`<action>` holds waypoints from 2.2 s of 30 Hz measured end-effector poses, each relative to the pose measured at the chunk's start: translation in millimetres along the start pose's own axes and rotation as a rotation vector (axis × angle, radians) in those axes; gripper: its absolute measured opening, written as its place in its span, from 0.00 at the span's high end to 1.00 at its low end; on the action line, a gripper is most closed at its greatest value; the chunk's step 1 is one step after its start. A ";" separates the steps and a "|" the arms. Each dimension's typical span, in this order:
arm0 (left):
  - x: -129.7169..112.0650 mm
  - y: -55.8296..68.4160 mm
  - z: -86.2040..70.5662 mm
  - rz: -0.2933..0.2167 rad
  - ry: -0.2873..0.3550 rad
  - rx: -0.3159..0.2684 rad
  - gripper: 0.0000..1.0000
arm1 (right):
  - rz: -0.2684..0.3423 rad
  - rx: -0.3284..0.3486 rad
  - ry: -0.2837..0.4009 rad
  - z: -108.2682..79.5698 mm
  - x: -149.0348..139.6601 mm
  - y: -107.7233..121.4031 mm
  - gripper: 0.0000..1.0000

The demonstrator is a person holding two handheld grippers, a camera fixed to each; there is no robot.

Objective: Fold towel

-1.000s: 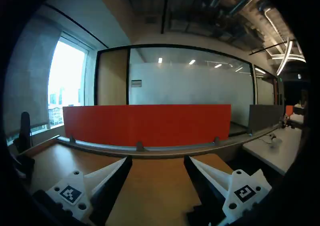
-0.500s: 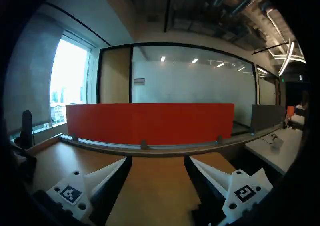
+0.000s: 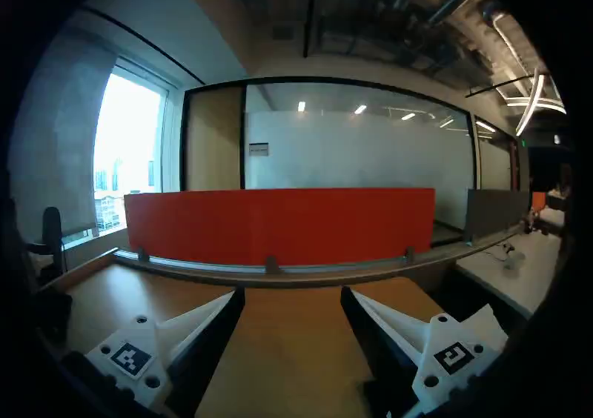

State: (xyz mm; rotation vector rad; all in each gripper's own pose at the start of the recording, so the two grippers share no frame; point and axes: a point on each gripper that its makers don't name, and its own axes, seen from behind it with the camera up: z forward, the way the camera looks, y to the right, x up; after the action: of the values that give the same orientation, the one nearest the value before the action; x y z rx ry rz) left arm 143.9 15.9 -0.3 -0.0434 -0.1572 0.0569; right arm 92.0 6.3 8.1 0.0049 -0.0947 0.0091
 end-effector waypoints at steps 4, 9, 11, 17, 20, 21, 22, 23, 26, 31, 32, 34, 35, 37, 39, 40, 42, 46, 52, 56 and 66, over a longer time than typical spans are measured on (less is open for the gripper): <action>14.5 -5.3 6.4 -0.009 0.036 0.014 0.04 | 0.006 -0.001 0.003 -1.6 2.3 -2.3 0.00; 20.3 -8.0 11.2 -0.023 0.052 0.018 0.04 | 0.006 -0.003 0.006 -2.5 4.9 -3.7 0.00; 21.5 -8.1 12.1 -0.022 0.055 0.018 0.04 | 0.006 -0.004 0.008 -2.7 6.7 -4.0 0.00; 26.1 -8.2 14.7 -0.036 0.073 0.017 0.04 | 0.011 -0.009 0.014 -4.0 16.2 -2.9 0.00; 27.2 -9.3 15.6 -0.048 0.082 0.019 0.04 | 0.009 -0.011 0.017 -5.3 21.2 -2.4 0.00; 27.3 -9.8 15.8 -0.053 0.084 0.020 0.04 | 0.007 -0.013 0.018 -5.8 22.8 -2.3 0.00; 27.2 -10.3 16.0 -0.056 0.086 0.021 0.04 | 0.005 -0.015 0.018 -6.2 24.1 -2.2 0.00; 27.0 -10.8 16.1 -0.059 0.088 0.022 0.04 | 0.004 -0.016 0.018 -6.7 25.3 -2.0 0.00; 26.0 -11.3 16.3 -0.066 0.092 0.022 0.04 | 0.000 -0.020 0.018 -8.8 28.7 -2.2 0.00; 22.5 -10.7 16.3 -0.059 0.095 0.019 0.04 | 0.003 -0.029 0.017 -11.8 31.1 -0.5 0.00; 21.6 -10.9 16.4 -0.056 0.096 0.019 0.04 | 0.005 -0.031 0.016 -12.2 31.1 0.1 0.00; 19.6 -11.6 16.7 -0.051 0.097 0.019 0.04 | 0.008 -0.035 0.015 -13.6 31.2 1.0 0.00; 18.6 -12.1 16.9 -0.049 0.098 0.019 0.04 | 0.010 -0.036 0.014 -14.3 31.3 1.3 0.00; 16.1 -13.4 17.1 -0.049 0.100 0.022 0.04 | 0.010 -0.040 0.012 -16.0 32.3 1.9 0.00; 13.5 -14.8 17.1 -0.051 0.101 0.025 0.04 | 0.010 -0.045 0.011 -17.7 33.8 2.6 0.00; 12.1 -15.4 16.9 -0.054 0.103 0.027 0.04 | 0.010 -0.047 0.010 -18.5 34.8 3.0 0.00; 9.2 -16.8 16.5 -0.061 0.106 0.030 0.04 | 0.010 -0.053 0.009 -20.2 37.0 4.0 0.00; 3.0 -18.1 15.2 -0.062 0.109 0.034 0.04 | 0.016 -0.066 0.009 -22.9 43.0 6.0 0.00; -7.8 -15.6 14.2 -0.043 0.111 0.034 0.04 | 0.021 -0.079 0.015 -26.3 48.4 6.7 0.00; -15.3 -11.4 14.2 -0.039 0.113 0.031 0.04 | 0.018 -0.081 0.015 -27.6 51.0 5.2 0.00; -36.2 -6.2 13.9 -0.021 0.128 0.033 0.04 | 0.007 -0.078 0.031 -32.4 51.7 0.6 0.00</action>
State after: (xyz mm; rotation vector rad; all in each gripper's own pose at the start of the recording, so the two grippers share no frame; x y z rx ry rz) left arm 106.3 8.0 8.1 -0.0126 -0.0285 0.0360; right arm 146.6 7.5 -19.2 -0.0733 -0.0643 0.0130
